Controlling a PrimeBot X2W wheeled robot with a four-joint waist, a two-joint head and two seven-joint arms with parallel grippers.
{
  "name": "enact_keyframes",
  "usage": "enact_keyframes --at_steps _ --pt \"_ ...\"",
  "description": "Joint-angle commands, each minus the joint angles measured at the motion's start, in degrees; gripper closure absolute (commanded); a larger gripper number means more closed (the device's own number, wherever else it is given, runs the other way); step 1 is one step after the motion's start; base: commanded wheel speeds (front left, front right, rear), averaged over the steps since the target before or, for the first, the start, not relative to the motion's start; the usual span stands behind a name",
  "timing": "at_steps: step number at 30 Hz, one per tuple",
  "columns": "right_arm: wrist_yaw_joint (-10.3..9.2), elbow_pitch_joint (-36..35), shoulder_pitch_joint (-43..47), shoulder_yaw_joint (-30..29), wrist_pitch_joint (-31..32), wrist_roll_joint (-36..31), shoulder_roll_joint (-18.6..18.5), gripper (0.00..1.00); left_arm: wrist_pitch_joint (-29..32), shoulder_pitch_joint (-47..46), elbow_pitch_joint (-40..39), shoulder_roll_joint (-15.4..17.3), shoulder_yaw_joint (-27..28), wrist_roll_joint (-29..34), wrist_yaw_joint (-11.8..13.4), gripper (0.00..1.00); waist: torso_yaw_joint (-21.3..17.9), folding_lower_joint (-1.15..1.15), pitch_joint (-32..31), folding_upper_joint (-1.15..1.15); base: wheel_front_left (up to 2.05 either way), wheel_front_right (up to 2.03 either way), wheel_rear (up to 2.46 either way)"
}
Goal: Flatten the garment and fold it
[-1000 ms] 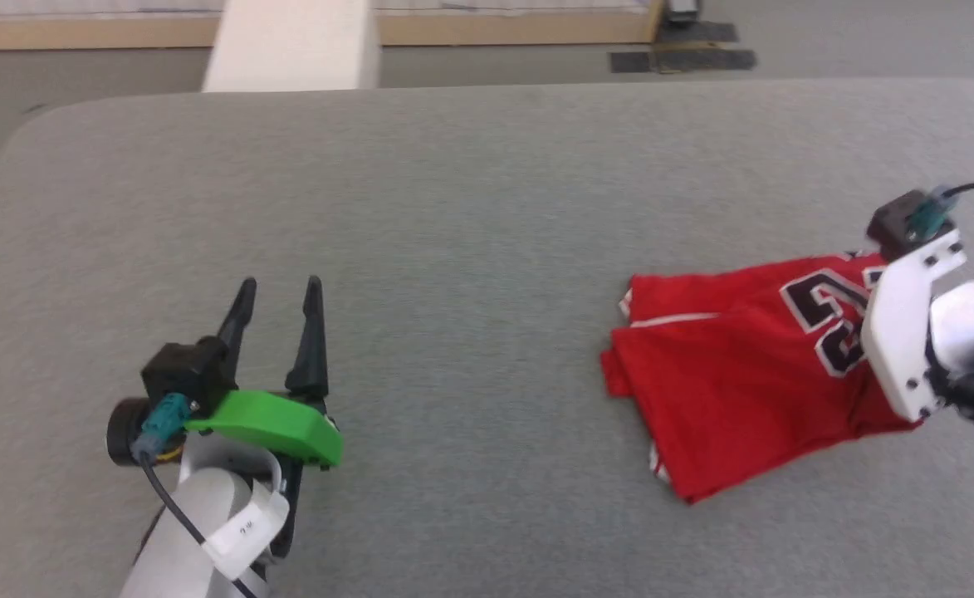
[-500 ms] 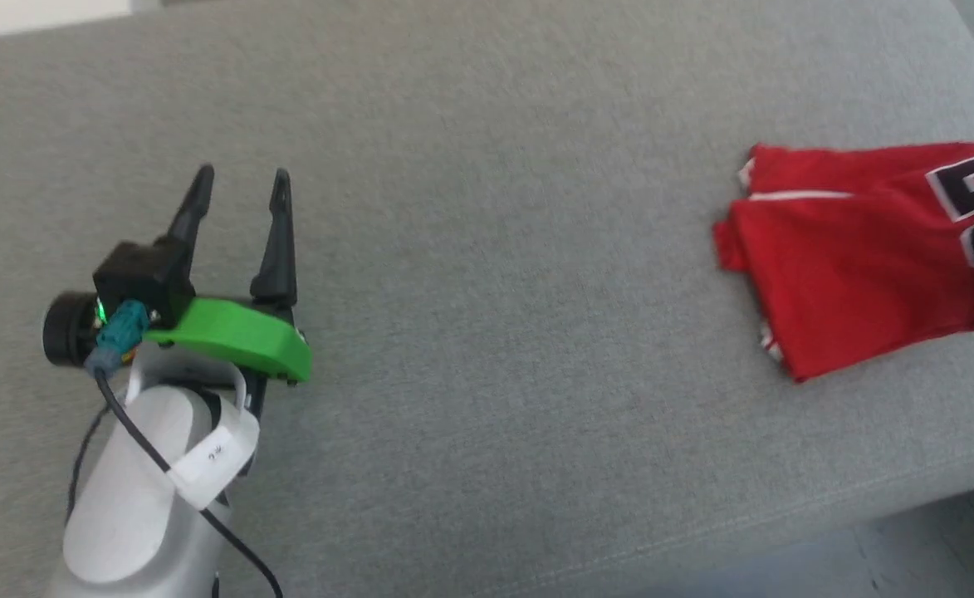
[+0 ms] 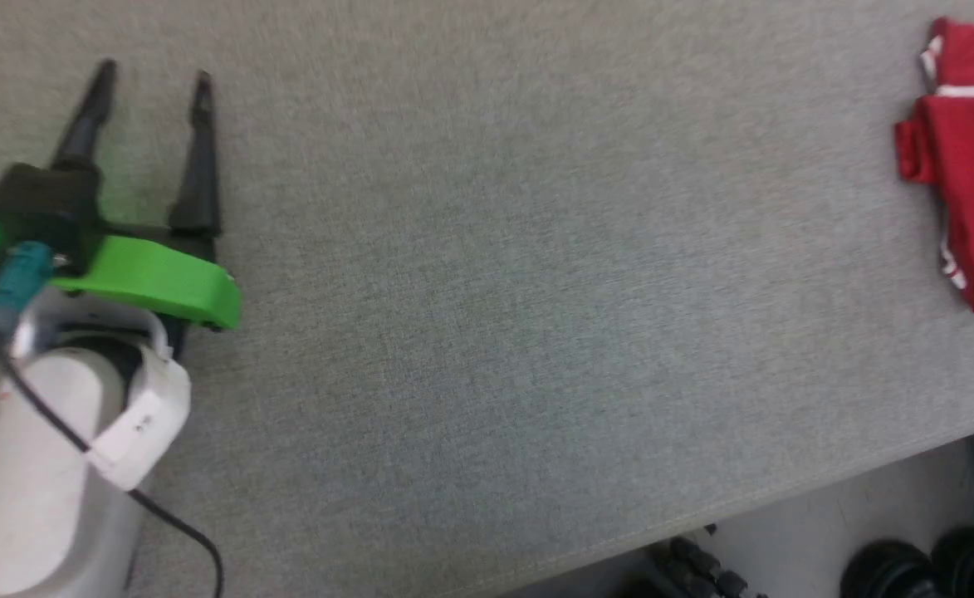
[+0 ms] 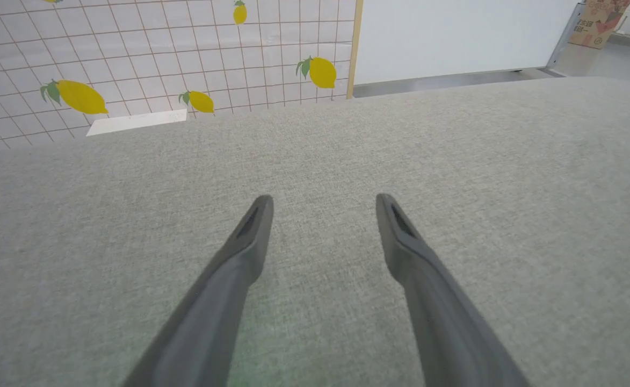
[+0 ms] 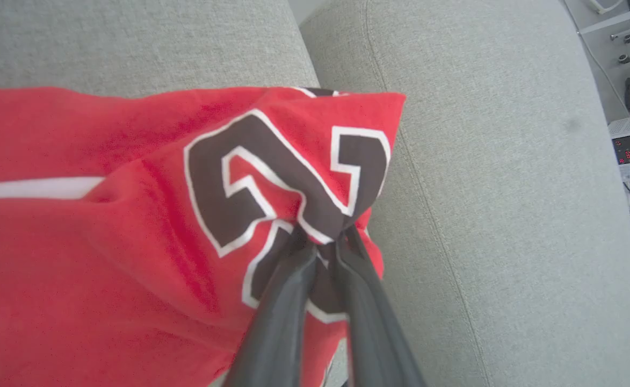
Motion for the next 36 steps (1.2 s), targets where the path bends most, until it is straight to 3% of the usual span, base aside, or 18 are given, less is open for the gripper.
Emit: enact_keyframes --at_steps 1,3,4,5,11,17,25,36 --pt "-0.11 0.99 -1.66 -0.71 -1.06 -0.74 1.13 1.0 0.64 -0.3 -1.26 1.04 0.62 0.98 0.54 0.0 -0.77 -0.01 5.22 0.0 0.0 0.0 0.0" --pt "-0.11 2.53 -2.96 -1.51 -2.51 -2.33 2.08 0.95 1.67 0.14 -2.77 1.92 1.2 1.19 0.92 0.0 -1.22 -0.01 5.82 0.0 0.0 0.0 0.0" --pt "-0.11 3.5 -3.54 -1.83 -2.99 -3.12 2.55 0.44 2.04 0.39 -3.36 2.21 1.38 1.22 1.07 0.0 -1.38 -0.01 5.91 0.0 0.0 0.0 0.0" --pt "-0.11 4.19 -3.94 -2.13 -3.54 -3.71 2.78 0.0 2.31 0.57 -3.75 2.4 1.49 1.24 1.18 0.0 -1.5 -0.01 5.96 0.0 0.0 0.0 0.0" --pt "-0.11 7.76 -5.65 -3.65 -6.51 -6.54 2.58 0.0 2.62 2.02 -4.06 2.85 2.04 0.84 1.75 0.0 -2.26 -0.01 3.93 0.0 0.0 0.0 0.0" --pt "-0.11 5.75 -7.05 -3.22 -11.64 -5.16 1.18 0.0 0.49 4.28 -2.04 1.77 2.46 -0.5 2.41 0.0 -2.43 -0.01 -1.28 0.0 0.0 0.0 0.0" --pt "-0.11 -4.83 -7.64 4.02 -21.06 2.3 2.71 0.0 -5.22 7.86 2.56 -1.08 3.32 -3.25 3.07 0.0 -0.99 -0.01 -10.18 0.0 0.0 0.0 0.0" --pt "-0.11 -23.98 0.24 10.24 -36.71 10.96 9.6 0.0 -13.02 11.36 9.0 -5.48 3.69 -6.48 3.21 0.0 6.46 -0.01 -21.6 0.0 0.0 0.0 0.0"
